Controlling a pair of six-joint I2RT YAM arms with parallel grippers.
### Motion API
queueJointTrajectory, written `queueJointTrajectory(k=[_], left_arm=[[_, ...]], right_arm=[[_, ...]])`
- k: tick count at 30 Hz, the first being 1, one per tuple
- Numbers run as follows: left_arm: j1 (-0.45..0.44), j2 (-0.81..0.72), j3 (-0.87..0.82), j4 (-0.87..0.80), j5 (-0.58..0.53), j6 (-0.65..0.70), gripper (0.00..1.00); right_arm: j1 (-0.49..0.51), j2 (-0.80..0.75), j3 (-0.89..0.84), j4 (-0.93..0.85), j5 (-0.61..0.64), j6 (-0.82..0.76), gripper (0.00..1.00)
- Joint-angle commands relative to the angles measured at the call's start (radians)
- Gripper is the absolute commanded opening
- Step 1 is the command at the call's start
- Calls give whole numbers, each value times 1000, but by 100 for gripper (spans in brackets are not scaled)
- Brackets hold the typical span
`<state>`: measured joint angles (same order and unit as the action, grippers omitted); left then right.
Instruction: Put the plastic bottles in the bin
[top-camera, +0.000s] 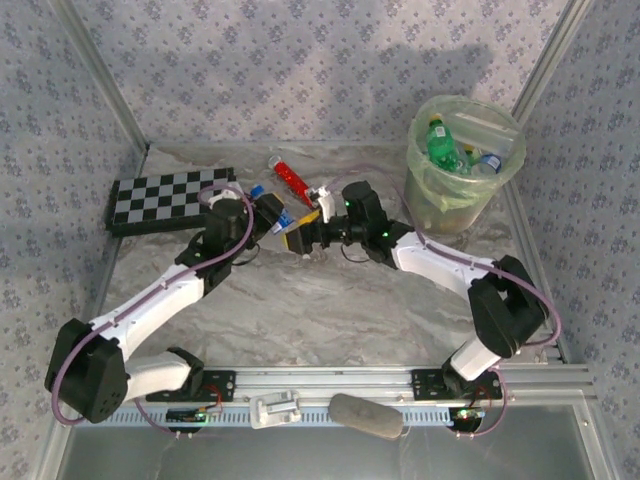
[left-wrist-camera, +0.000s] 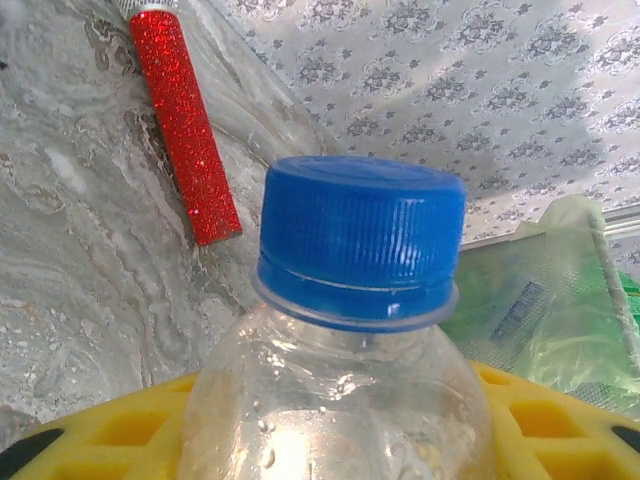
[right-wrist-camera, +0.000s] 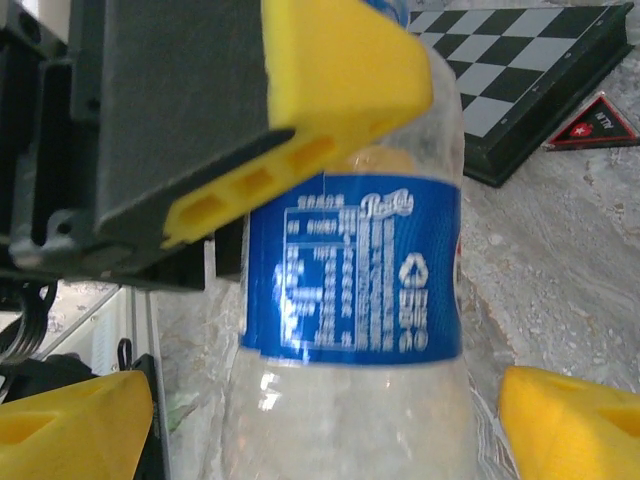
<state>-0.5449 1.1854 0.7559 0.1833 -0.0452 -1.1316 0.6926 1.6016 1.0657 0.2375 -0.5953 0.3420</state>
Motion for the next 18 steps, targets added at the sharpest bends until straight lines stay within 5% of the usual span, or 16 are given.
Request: queueJointTrajectory(k=[1,10,14,18], left_arm=[[4,-13,-8,79,28,-42,41],[6,1,-17,119,50,-68,41],[7,4,-30,133,53,-79,42],[12,3,-34,128,55,-81,59]], right_arm=[[14,32,40,51,-2,8,87],[22,93,62,55,3,9,78],[22,93,61,54,0,6,62],[19,81,63,36,0,-16,49]])
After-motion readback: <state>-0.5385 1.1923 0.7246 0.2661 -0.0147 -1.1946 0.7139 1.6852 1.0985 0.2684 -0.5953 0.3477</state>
